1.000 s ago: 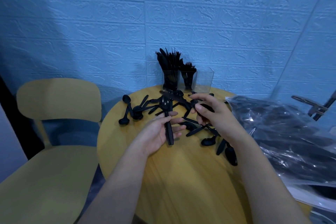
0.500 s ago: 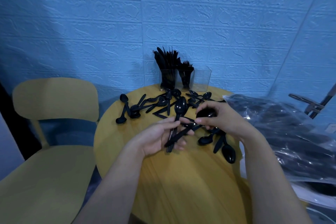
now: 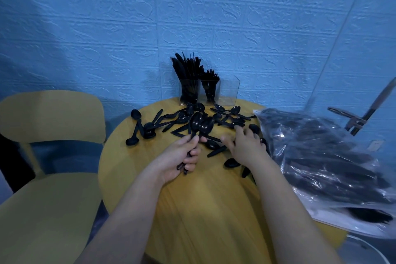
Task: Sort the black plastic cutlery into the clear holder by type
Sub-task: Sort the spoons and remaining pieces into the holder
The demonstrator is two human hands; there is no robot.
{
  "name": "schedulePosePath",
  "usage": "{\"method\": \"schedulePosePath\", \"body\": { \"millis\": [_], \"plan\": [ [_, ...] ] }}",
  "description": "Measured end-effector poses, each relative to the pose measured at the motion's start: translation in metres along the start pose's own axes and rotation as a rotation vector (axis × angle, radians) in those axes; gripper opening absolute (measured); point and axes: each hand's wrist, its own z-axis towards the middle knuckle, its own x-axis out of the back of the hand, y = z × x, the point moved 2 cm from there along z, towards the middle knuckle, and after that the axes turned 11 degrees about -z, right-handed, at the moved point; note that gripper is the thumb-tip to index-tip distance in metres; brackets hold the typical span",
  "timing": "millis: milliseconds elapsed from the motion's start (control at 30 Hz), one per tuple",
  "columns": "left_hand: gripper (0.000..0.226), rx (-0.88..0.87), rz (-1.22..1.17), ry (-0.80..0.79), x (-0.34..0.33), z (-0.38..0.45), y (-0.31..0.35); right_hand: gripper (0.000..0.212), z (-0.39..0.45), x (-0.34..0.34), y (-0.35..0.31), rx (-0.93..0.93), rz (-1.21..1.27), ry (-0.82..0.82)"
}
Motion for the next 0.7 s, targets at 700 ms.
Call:
{"method": "schedulePosePath", "body": {
  "millis": [700],
  "plan": [
    [0.022,-0.1,-0.118,0.098,0.005,-0.002,0.008,0.051,0.024,0.004,-0.015,0.145,0.392,0.263]
  ]
}}
